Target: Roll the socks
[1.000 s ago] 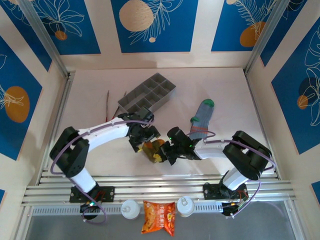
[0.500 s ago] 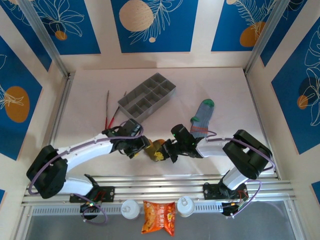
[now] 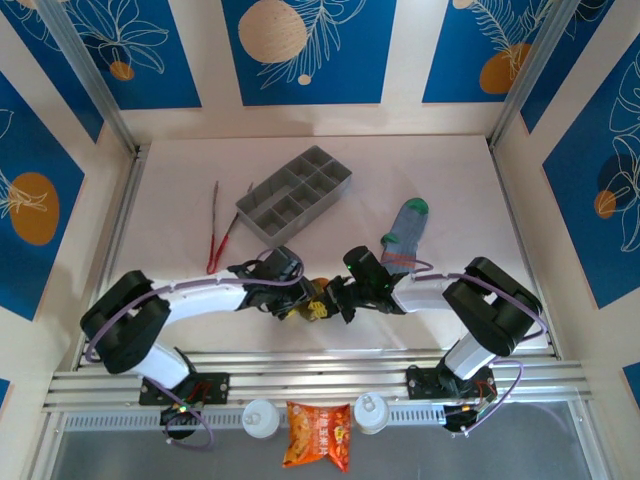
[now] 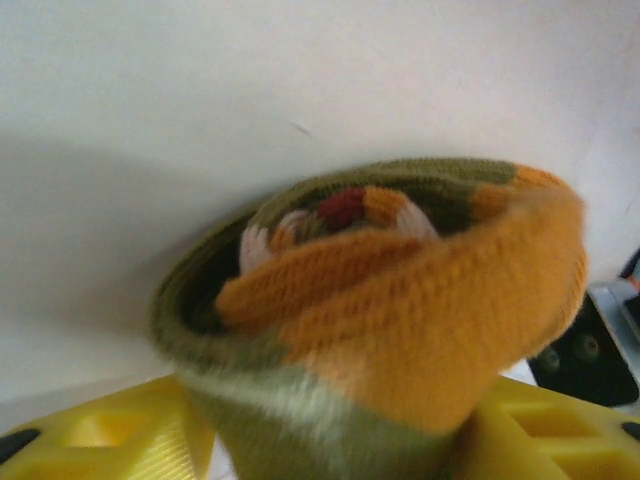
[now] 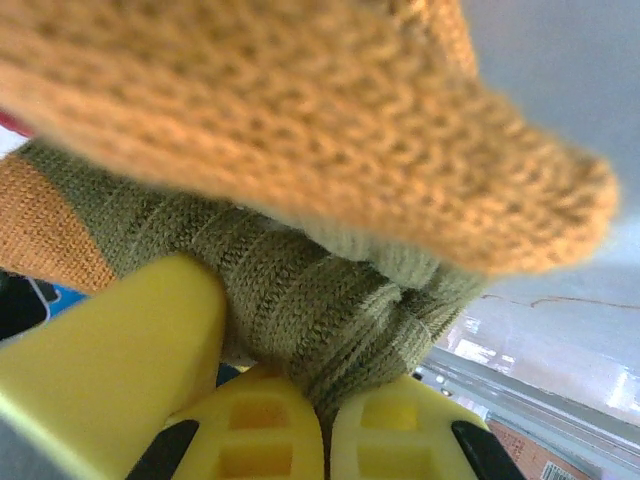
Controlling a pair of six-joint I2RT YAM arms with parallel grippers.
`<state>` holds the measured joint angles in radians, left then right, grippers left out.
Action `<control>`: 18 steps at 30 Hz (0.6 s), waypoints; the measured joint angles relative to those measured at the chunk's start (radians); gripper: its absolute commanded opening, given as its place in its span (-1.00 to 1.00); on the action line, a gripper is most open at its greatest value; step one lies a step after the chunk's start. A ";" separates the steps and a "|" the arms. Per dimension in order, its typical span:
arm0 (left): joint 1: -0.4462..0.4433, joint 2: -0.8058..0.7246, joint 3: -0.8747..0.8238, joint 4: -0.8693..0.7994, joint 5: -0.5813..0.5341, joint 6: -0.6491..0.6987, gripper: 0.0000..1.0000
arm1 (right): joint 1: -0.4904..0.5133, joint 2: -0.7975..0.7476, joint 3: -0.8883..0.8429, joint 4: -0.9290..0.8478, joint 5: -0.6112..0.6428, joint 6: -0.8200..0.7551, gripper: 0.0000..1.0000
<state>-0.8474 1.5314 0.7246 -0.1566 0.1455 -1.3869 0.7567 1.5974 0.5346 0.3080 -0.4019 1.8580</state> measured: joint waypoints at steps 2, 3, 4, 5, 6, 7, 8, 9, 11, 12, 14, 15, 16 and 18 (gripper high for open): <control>0.000 0.030 0.012 0.015 0.000 -0.002 -0.29 | 0.000 0.002 -0.001 0.003 0.000 -0.005 -1.00; 0.000 0.039 0.020 0.011 -0.001 -0.006 -0.41 | -0.001 0.002 -0.001 0.003 -0.002 -0.009 -1.00; -0.002 0.048 0.026 0.013 -0.001 -0.003 -0.64 | -0.003 0.003 -0.001 0.002 -0.005 -0.016 -1.00; -0.002 0.054 0.033 0.014 -0.002 0.004 -0.82 | -0.007 0.004 0.000 0.001 -0.011 -0.024 -1.00; -0.002 0.058 0.040 0.006 -0.002 0.009 -0.95 | -0.012 0.008 0.005 -0.008 -0.018 -0.047 -1.00; -0.002 0.057 0.045 -0.004 -0.005 0.011 -1.00 | -0.018 0.014 0.019 -0.035 -0.026 -0.079 -1.00; -0.002 0.055 0.047 -0.011 -0.009 0.015 -1.00 | -0.024 0.024 0.043 -0.071 -0.036 -0.117 -0.94; -0.002 0.053 0.049 -0.020 -0.017 0.016 -1.00 | -0.031 0.041 0.083 -0.134 -0.047 -0.174 -0.74; 0.002 0.044 0.042 -0.031 -0.041 0.007 -1.00 | -0.040 0.088 0.174 -0.272 -0.061 -0.298 -0.41; 0.010 0.031 0.034 -0.039 -0.057 0.002 -1.00 | -0.041 0.113 0.223 -0.342 -0.063 -0.370 -0.29; 0.024 -0.006 0.012 -0.068 -0.094 -0.016 -1.00 | -0.032 0.163 0.312 -0.456 -0.060 -0.519 -0.15; 0.025 -0.027 0.001 -0.091 -0.111 -0.026 -1.00 | -0.020 0.178 0.352 -0.510 -0.045 -0.592 -0.11; 0.024 -0.046 -0.007 -0.114 -0.118 -0.030 -1.00 | -0.006 0.181 0.381 -0.555 -0.021 -0.659 -0.08; 0.017 -0.074 -0.014 -0.177 -0.118 -0.042 -1.00 | 0.019 0.163 0.414 -0.616 0.055 -0.768 -0.04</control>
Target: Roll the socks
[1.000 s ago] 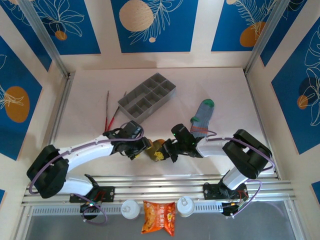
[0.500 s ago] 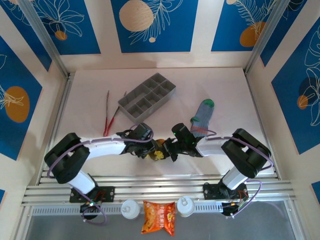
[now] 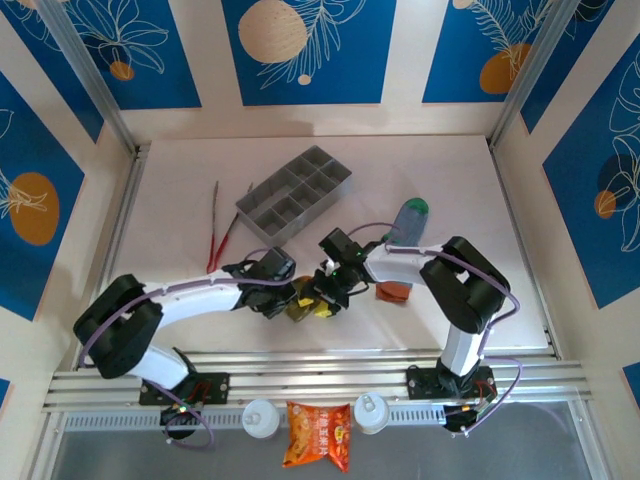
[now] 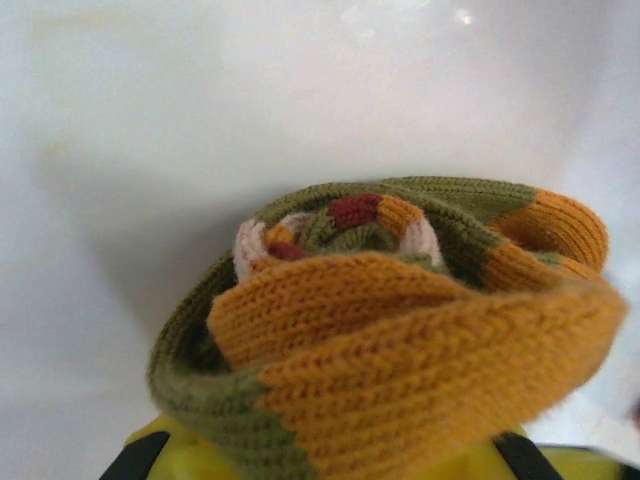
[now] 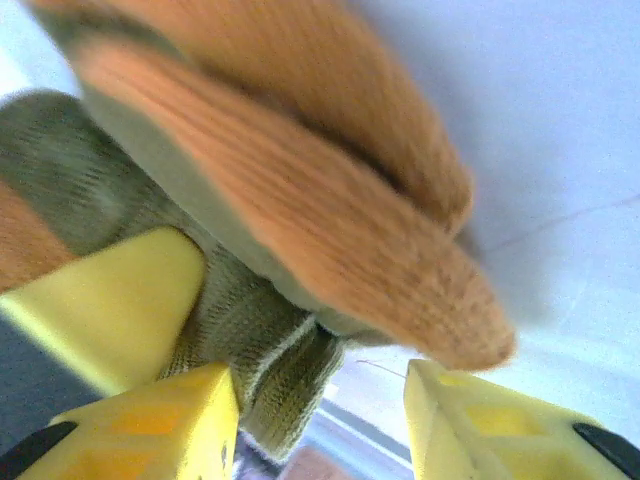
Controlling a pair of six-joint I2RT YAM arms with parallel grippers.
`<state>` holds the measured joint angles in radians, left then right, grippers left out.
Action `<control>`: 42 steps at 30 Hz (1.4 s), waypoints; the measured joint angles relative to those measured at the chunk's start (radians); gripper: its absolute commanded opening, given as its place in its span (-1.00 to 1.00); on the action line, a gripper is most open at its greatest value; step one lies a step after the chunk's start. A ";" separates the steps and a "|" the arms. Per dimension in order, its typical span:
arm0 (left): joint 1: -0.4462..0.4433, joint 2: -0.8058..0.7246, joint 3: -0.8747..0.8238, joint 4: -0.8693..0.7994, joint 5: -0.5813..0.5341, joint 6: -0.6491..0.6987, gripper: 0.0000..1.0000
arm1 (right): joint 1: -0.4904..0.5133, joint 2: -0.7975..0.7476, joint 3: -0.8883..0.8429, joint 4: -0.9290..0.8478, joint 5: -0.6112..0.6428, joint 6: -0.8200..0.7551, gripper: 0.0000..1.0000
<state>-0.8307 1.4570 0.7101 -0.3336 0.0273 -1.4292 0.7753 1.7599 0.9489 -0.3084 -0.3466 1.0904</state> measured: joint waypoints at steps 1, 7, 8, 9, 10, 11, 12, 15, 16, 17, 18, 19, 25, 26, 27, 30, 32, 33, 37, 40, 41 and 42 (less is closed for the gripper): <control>-0.006 -0.007 0.003 -0.034 -0.001 -0.006 -1.00 | 0.007 -0.024 0.000 -0.020 0.035 -0.045 -0.03; -0.034 0.107 0.159 -0.243 -0.021 -0.048 -1.00 | 0.015 -0.323 -0.135 0.009 0.146 -0.155 -0.02; -0.039 0.146 0.209 -0.294 -0.025 -0.055 -1.00 | 0.017 -0.371 -0.165 0.028 0.157 -0.150 -0.02; -0.043 0.185 0.259 -0.347 -0.029 -0.058 -1.00 | 0.022 -0.407 -0.195 0.050 0.168 -0.138 -0.02; -0.047 0.218 0.299 -0.391 -0.033 -0.059 -1.00 | 0.029 -0.429 -0.219 0.071 0.177 -0.120 -0.02; -0.052 0.253 0.343 -0.436 -0.037 -0.059 -1.00 | 0.043 -0.449 -0.249 0.097 0.192 -0.097 -0.02; -0.057 0.284 0.381 -0.474 -0.040 -0.059 -1.00 | 0.063 -0.462 -0.281 0.123 0.206 -0.064 -0.02; -0.069 0.362 0.475 -0.567 -0.040 -0.058 -1.00 | 0.128 -0.476 -0.379 0.223 0.242 0.059 -0.02; -0.070 0.385 0.502 -0.594 -0.040 -0.058 -1.00 | 0.146 -0.477 -0.411 0.263 0.254 0.106 -0.01; -0.071 0.412 0.535 -0.626 -0.040 -0.055 -1.00 | 0.163 -0.477 -0.446 0.305 0.269 0.156 0.00; -0.072 0.438 0.567 -0.658 -0.040 -0.053 -1.00 | 0.174 -0.477 -0.473 0.342 0.284 0.204 0.00; -0.072 0.463 0.598 -0.689 -0.040 -0.046 -1.00 | 0.182 -0.477 -0.498 0.378 0.300 0.255 0.01; -0.074 0.569 0.720 -0.817 -0.040 -0.005 -1.00 | 0.224 -0.444 -0.535 0.586 0.370 0.482 0.03; -0.074 0.578 0.728 -0.828 -0.040 -0.001 -0.99 | 0.232 -0.431 -0.536 0.625 0.377 0.513 0.03; -0.074 0.584 0.735 -0.835 -0.039 0.000 -0.99 | 0.239 -0.416 -0.536 0.660 0.383 0.539 0.03; -0.074 0.594 0.744 -0.844 -0.038 0.013 -0.99 | 0.258 -0.360 -0.536 0.745 0.391 0.604 0.03; -0.072 0.600 0.751 -0.850 -0.037 0.025 -0.99 | 0.272 -0.331 -0.535 0.779 0.392 0.634 0.03; -0.072 0.603 0.754 -0.853 -0.036 0.029 -1.00 | 0.279 -0.314 -0.533 0.793 0.391 0.646 0.03; -0.073 0.613 0.768 -0.863 -0.029 0.050 -1.00 | 0.297 -0.216 -0.508 0.854 0.378 0.679 0.01; -0.072 0.613 0.768 -0.863 -0.029 0.068 -1.00 | 0.298 -0.192 -0.507 0.889 0.365 0.686 -0.03; -0.072 0.613 0.767 -0.863 -0.028 0.071 -1.00 | 0.298 -0.188 -0.507 0.894 0.363 0.688 -0.04; -0.072 0.612 0.763 -0.861 -0.028 0.074 -1.00 | 0.298 -0.187 -0.507 0.898 0.362 0.689 -0.05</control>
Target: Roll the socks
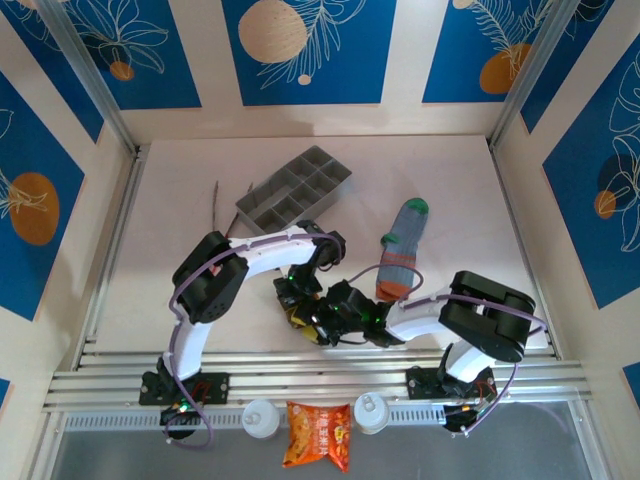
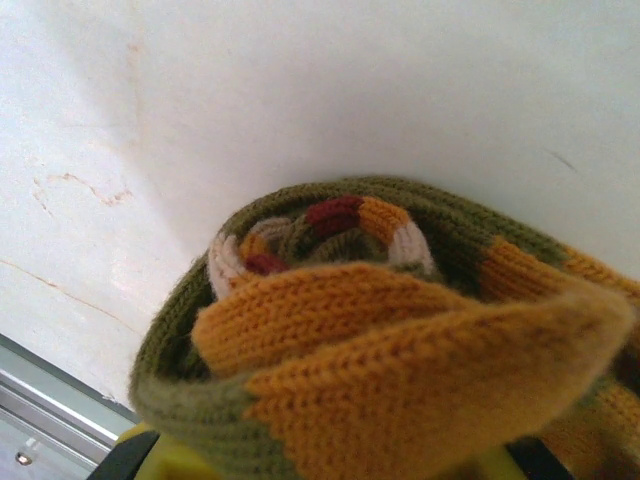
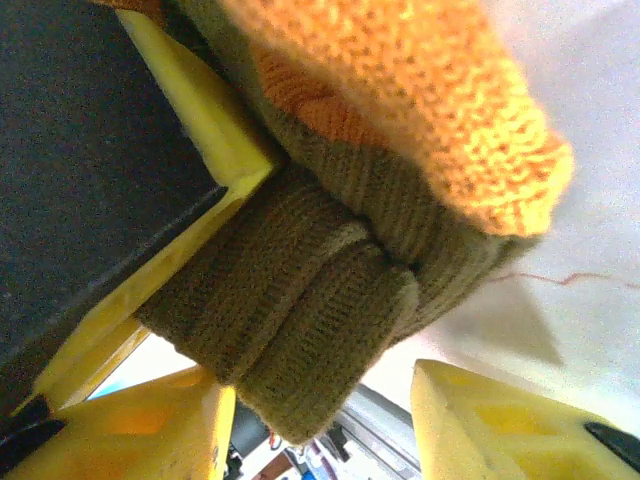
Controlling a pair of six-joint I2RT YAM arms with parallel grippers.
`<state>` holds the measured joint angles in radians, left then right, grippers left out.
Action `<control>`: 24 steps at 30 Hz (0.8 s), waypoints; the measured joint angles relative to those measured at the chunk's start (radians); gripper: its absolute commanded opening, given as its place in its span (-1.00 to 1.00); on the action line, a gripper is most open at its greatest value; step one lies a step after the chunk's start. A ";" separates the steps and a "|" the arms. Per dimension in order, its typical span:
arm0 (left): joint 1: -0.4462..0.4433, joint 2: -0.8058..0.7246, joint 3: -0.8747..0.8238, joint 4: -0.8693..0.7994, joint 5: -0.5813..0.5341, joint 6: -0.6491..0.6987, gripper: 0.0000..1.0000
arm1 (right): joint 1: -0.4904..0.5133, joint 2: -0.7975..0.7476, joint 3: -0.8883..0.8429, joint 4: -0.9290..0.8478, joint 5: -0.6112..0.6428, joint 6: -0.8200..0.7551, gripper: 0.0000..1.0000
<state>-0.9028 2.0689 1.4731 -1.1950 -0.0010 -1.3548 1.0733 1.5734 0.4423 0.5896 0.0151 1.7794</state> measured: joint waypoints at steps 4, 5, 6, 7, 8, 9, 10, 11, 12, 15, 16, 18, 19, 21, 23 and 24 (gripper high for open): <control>0.000 -0.015 -0.018 0.017 0.001 0.003 -1.00 | 0.003 0.000 0.001 0.003 0.003 0.000 -0.06; 0.000 -0.019 -0.022 0.022 0.002 0.003 -1.00 | 0.005 -0.001 0.001 0.002 0.008 0.000 -0.06; 0.000 -0.023 -0.027 0.027 0.003 0.003 -1.00 | 0.006 -0.005 0.001 0.000 0.012 0.000 -0.07; 0.000 -0.026 -0.030 0.031 0.003 0.003 -1.00 | 0.006 -0.009 0.001 -0.004 0.013 0.000 -0.07; 0.000 -0.028 -0.033 0.034 0.004 0.003 -1.00 | 0.006 -0.015 0.001 -0.010 0.016 0.000 -0.07; 0.000 -0.029 -0.034 0.035 0.006 0.003 -1.00 | 0.006 -0.021 0.001 -0.015 0.019 0.000 -0.09; 0.000 -0.031 -0.035 0.037 0.008 0.003 -1.00 | 0.006 -0.025 0.001 -0.021 0.022 0.000 -0.09; 0.001 -0.032 -0.035 0.039 0.010 0.003 -1.00 | 0.006 -0.026 0.001 -0.022 0.024 0.000 -0.10; 0.002 -0.032 -0.035 0.040 0.012 0.003 -1.00 | 0.005 -0.027 0.001 -0.021 0.023 0.000 -0.12; 0.003 -0.034 -0.035 0.043 0.016 0.003 -1.00 | 0.001 -0.026 0.001 -0.019 0.021 -0.001 -0.17; 0.004 -0.034 -0.035 0.043 0.018 0.003 -1.00 | -0.001 -0.025 0.001 -0.015 0.018 -0.002 -0.18; 0.006 -0.035 -0.035 0.045 0.019 0.003 -1.00 | -0.006 -0.020 0.001 -0.003 0.010 -0.004 -0.27; 0.006 -0.037 -0.035 0.047 0.020 0.003 -1.00 | -0.008 -0.017 0.001 0.003 0.006 -0.006 -0.31; 0.008 -0.040 -0.038 0.051 0.024 0.003 -1.00 | -0.013 -0.011 0.001 0.017 -0.002 -0.010 -0.48; 0.009 -0.044 -0.042 0.055 0.026 0.005 -1.00 | -0.023 -0.010 0.002 0.018 -0.008 -0.008 -0.66; 0.009 -0.048 -0.047 0.059 0.026 0.006 -1.00 | -0.032 -0.010 0.002 0.014 -0.013 0.000 -0.74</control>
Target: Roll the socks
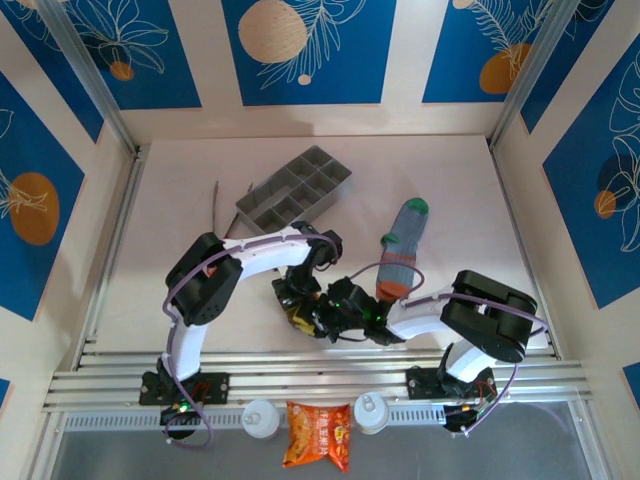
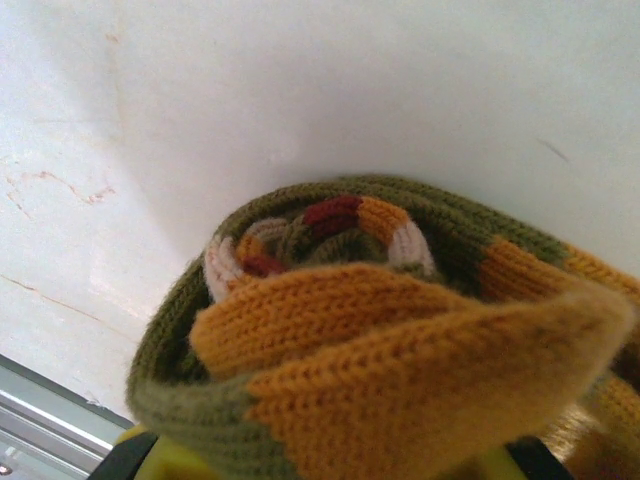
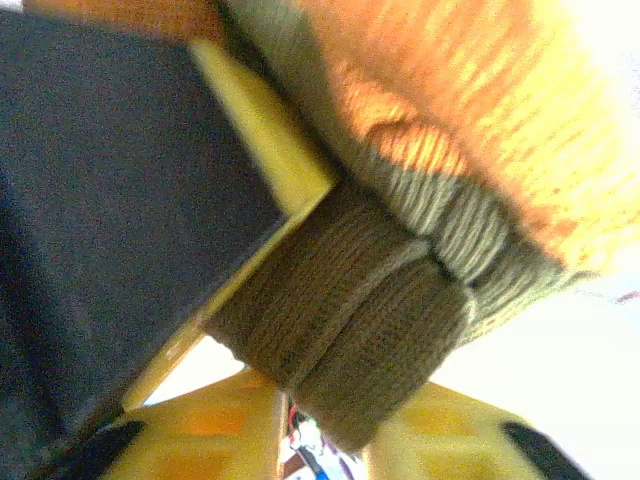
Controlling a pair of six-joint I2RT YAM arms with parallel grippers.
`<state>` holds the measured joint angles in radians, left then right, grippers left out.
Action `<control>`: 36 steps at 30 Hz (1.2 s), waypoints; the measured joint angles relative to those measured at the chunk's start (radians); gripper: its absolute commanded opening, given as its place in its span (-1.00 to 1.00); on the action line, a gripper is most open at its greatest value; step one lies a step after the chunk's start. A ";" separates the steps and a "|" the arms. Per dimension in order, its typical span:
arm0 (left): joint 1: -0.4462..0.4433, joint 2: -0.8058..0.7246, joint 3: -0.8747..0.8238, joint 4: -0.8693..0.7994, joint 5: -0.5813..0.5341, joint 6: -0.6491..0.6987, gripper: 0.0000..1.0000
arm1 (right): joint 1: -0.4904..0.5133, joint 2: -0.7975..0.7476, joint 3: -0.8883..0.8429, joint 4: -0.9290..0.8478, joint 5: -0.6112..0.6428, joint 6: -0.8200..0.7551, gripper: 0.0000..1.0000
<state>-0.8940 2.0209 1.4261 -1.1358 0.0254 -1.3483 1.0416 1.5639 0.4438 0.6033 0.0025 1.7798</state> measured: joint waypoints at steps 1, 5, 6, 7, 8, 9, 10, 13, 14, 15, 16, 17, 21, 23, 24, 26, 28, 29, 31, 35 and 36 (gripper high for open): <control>0.000 -0.003 -0.004 0.005 0.000 0.001 -1.00 | -0.006 0.000 0.001 -0.005 -0.005 0.004 -0.81; 0.000 -0.030 -0.034 0.037 0.002 0.005 -1.00 | -0.012 -0.015 0.007 -0.053 -0.014 0.033 -1.00; 0.000 -0.040 -0.045 0.051 0.007 0.004 -0.92 | -0.015 -0.024 0.008 -0.071 -0.014 0.042 -1.00; 0.000 -0.049 -0.055 0.066 0.013 0.004 -0.72 | -0.017 -0.031 0.007 -0.085 -0.015 0.048 -1.00; 0.001 -0.062 -0.069 0.085 0.021 0.004 -0.55 | -0.021 -0.038 0.006 -0.098 -0.019 0.055 -1.00; 0.003 -0.076 -0.087 0.108 0.029 0.004 -0.43 | -0.028 -0.043 0.003 -0.107 -0.028 0.061 -1.00; 0.006 -0.088 -0.103 0.128 0.038 0.001 -0.32 | -0.034 -0.045 0.001 -0.114 -0.037 0.064 -1.00; 0.023 -0.131 -0.171 0.211 0.077 -0.010 0.11 | -0.071 -0.042 -0.001 -0.134 -0.092 0.066 -1.00; 0.029 -0.145 -0.196 0.245 0.089 -0.009 0.25 | -0.090 -0.036 0.001 -0.144 -0.119 0.062 -1.00; 0.035 -0.156 -0.219 0.271 0.098 -0.009 0.37 | -0.111 -0.029 0.002 -0.153 -0.150 0.055 -1.00; 0.042 -0.167 -0.235 0.288 0.106 -0.011 0.48 | -0.127 -0.025 0.002 -0.156 -0.173 0.052 -1.00; 0.049 -0.182 -0.249 0.303 0.110 -0.010 0.59 | -0.144 -0.020 0.002 -0.159 -0.200 0.044 -1.00; 0.069 -0.251 -0.287 0.381 0.100 0.005 0.89 | -0.209 0.001 -0.003 -0.140 -0.298 -0.005 -1.00; 0.078 -0.300 -0.309 0.438 0.093 0.018 0.99 | -0.232 0.011 -0.015 -0.115 -0.341 -0.029 -1.00; 0.082 -0.332 -0.325 0.472 0.093 0.027 0.99 | -0.243 0.016 -0.021 -0.102 -0.362 -0.037 -1.00; 0.094 -0.393 -0.362 0.536 0.090 0.047 0.99 | -0.263 0.023 -0.028 -0.078 -0.398 -0.051 -1.00; 0.105 -0.449 -0.406 0.591 0.089 0.069 0.94 | -0.283 0.030 -0.031 -0.063 -0.431 -0.060 -1.00; 0.108 -0.477 -0.433 0.618 0.089 0.082 0.90 | -0.291 0.032 -0.032 -0.057 -0.443 -0.062 -1.00; 0.109 -0.532 -0.491 0.660 0.088 0.108 0.77 | -0.309 0.035 -0.032 -0.050 -0.463 -0.063 -1.00; 0.109 -0.646 -0.634 0.740 0.089 0.116 0.54 | -0.346 0.037 -0.031 -0.045 -0.493 -0.062 -1.00; 0.109 -0.666 -0.668 0.764 0.090 0.107 0.53 | -0.352 0.037 -0.029 -0.047 -0.500 -0.062 -1.00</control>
<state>-0.7853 1.3548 0.7578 -0.3714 0.1150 -1.2411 0.6891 1.6012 0.4152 0.5564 -0.4976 1.7176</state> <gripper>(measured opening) 0.780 0.045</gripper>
